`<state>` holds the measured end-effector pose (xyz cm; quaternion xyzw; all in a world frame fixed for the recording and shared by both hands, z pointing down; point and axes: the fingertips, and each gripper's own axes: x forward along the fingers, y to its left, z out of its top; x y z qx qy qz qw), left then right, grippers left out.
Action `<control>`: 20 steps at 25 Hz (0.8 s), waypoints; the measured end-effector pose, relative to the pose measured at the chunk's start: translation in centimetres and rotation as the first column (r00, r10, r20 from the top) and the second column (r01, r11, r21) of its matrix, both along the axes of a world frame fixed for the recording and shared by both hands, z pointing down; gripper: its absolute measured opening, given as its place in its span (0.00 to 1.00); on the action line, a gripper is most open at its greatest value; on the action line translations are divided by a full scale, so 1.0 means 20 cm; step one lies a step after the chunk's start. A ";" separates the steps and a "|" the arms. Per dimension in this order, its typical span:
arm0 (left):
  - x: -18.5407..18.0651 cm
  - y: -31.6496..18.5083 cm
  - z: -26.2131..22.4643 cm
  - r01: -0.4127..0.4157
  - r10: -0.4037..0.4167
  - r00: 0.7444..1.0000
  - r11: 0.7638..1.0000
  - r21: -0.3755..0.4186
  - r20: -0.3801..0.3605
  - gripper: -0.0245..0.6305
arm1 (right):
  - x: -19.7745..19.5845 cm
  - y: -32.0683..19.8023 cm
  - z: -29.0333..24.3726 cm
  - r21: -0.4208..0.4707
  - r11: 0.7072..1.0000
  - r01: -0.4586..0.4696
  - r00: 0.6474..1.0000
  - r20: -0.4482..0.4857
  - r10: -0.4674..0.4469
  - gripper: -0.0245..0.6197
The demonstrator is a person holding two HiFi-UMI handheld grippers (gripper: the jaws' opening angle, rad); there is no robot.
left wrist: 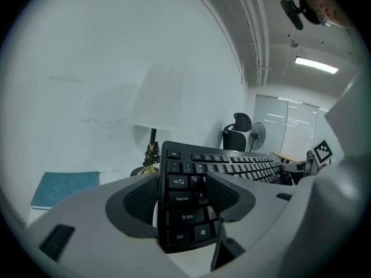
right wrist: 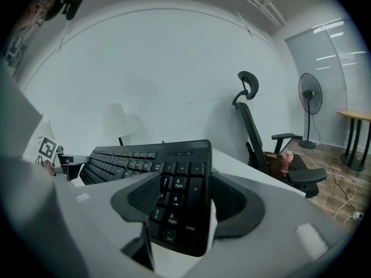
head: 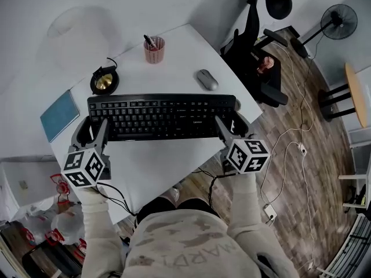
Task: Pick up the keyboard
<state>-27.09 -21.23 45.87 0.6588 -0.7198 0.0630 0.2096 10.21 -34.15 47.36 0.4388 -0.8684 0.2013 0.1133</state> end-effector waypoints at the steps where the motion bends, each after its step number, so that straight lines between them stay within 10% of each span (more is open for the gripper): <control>1: 0.01 0.01 -0.02 0.001 -0.001 1.000 1.000 0.008 0.002 0.44 | 0.00 0.01 -0.02 0.010 1.000 0.000 1.000 0.002 0.000 0.49; 20: 0.25 0.21 -0.45 -0.002 -0.009 0.998 0.986 0.166 0.066 0.44 | 0.25 0.20 -0.43 0.176 0.984 -0.018 0.998 0.058 0.008 0.49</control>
